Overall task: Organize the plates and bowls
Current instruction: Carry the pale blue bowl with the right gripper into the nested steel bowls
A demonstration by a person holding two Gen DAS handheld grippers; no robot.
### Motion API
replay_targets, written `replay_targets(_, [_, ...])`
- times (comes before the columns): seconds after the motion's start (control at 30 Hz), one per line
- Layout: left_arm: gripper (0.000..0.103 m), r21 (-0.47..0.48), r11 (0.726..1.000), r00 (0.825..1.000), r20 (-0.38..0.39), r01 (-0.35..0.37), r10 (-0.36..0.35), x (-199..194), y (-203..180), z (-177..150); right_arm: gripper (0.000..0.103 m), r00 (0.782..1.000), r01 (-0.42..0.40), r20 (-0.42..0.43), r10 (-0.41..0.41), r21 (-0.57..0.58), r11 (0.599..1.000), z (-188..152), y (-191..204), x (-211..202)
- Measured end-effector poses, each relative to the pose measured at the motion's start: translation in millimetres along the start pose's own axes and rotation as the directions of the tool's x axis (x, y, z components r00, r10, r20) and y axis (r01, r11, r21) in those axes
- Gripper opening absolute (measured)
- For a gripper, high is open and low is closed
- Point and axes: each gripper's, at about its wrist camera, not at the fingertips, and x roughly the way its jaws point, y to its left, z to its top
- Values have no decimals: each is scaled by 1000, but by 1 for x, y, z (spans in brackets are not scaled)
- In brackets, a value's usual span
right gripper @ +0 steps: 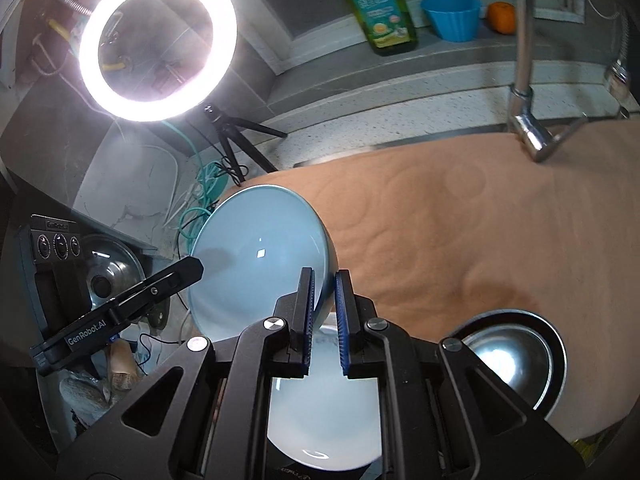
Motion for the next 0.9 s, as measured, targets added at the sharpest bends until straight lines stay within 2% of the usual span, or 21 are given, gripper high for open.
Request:
replay_targets(0.4, [11,46,998,994,-101,53,-48,45,-45,-23,10,998,60,16,-61,77,995,-25,-63,-35])
replay_targets(0.9, [11,95,993,977,-204,77,-56,82,-78,-48,10,994,110,-20,-108,155,982,-58,-119,-48])
